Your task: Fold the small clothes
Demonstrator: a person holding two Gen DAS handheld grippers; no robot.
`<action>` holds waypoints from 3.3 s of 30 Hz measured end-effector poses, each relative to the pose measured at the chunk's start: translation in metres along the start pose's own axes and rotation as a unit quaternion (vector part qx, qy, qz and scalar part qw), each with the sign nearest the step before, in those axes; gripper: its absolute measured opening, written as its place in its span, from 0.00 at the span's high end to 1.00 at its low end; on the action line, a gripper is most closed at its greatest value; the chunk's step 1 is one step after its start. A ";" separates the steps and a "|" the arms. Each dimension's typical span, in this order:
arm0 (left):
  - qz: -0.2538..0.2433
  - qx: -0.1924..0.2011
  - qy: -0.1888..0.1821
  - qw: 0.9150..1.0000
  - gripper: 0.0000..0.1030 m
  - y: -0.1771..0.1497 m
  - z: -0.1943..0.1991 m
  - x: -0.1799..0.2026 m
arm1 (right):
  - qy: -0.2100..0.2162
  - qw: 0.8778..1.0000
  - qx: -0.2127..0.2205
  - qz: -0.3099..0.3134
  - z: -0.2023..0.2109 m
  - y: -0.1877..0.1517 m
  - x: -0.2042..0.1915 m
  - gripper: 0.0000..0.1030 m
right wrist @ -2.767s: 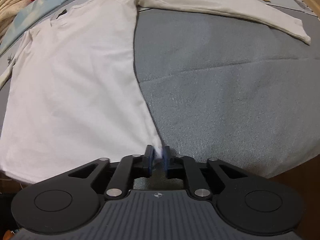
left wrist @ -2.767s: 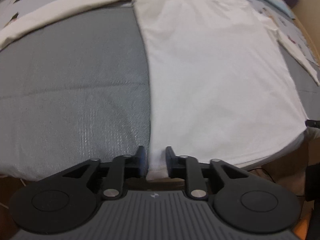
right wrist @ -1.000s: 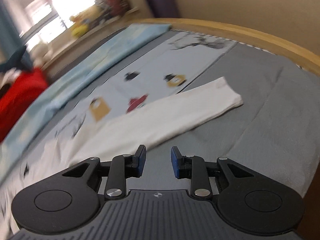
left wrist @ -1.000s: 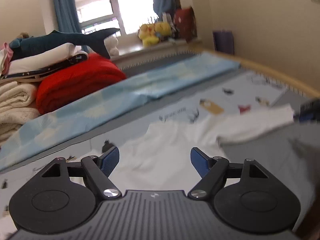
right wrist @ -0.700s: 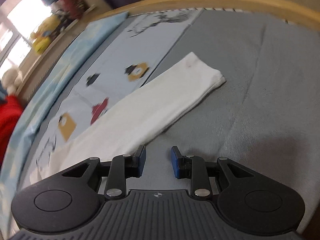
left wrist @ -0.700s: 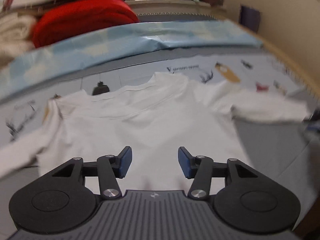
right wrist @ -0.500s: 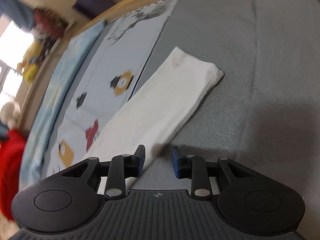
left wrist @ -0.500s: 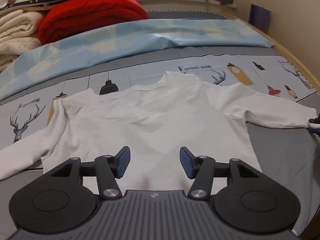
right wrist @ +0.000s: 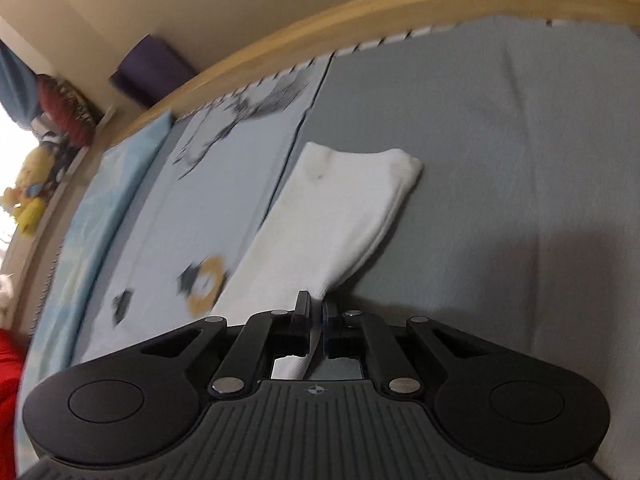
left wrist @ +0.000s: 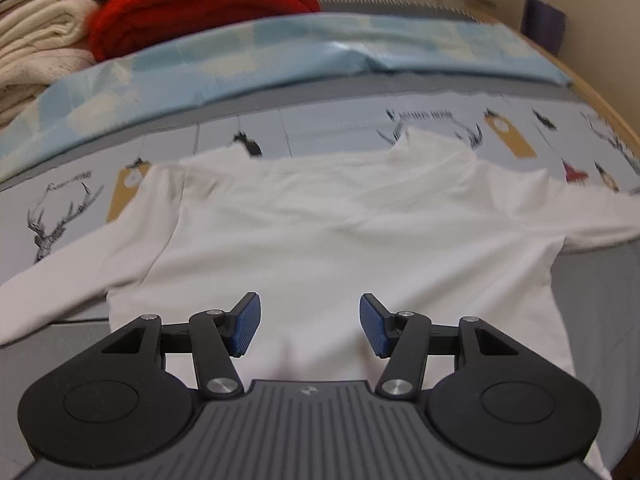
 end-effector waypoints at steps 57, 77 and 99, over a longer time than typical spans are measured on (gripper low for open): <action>0.388 0.017 -0.037 0.921 0.76 -0.009 -0.080 -0.224 | 0.079 0.953 -0.261 0.131 0.107 -0.244 -0.160 0.80; 0.365 0.058 0.062 0.927 0.92 0.015 -0.041 -0.220 | 0.033 0.950 -0.272 0.148 0.115 -0.246 -0.179 0.95; 0.366 -0.038 0.010 0.930 0.77 -0.009 -0.066 -0.231 | 0.035 0.933 -0.208 0.292 0.133 -0.264 -0.216 0.93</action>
Point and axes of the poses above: each gripper's, at about its wrist camera, not at the fingertips, and z roughly against the way its jaws point, x to its right, y to its top, the point moved 2 cm from there along -z, roughly the way its jaws point, and after that the axes turned 7 degrees about x, right-handed, at the moved point
